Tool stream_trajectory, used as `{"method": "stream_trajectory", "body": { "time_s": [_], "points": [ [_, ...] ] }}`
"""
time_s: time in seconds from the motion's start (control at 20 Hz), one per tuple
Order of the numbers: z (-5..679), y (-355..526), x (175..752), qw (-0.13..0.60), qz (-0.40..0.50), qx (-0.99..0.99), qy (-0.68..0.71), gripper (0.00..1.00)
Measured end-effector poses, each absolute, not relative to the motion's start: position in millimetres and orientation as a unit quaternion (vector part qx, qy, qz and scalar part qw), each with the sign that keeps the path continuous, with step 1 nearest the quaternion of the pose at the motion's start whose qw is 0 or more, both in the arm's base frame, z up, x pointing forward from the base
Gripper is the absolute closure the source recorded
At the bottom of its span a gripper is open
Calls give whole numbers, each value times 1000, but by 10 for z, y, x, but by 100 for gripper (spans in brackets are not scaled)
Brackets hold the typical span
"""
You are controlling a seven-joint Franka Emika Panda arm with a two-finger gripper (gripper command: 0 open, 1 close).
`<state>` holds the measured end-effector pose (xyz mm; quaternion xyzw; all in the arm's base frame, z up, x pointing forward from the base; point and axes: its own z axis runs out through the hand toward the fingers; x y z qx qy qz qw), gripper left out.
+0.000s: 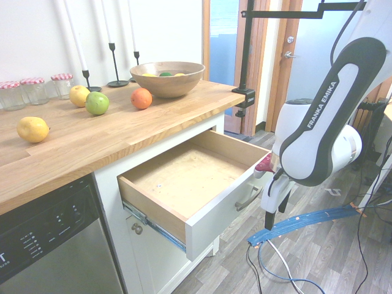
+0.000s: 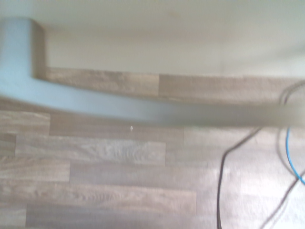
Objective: Close the drawer
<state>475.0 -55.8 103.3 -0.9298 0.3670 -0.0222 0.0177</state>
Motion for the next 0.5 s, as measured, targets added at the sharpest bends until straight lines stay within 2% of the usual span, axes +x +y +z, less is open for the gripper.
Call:
{"method": "stream_trajectory", "body": {
  "time_s": [0.05, 0.1, 0.5],
  "points": [
    [1034, -536, 4763, 19, -24, -930, 366, 0],
    [1039, -517, 4776, 21, -26, -930, 366, 100],
    [1071, -485, 4828, 26, -34, -928, 369, 100]
  ]
}}
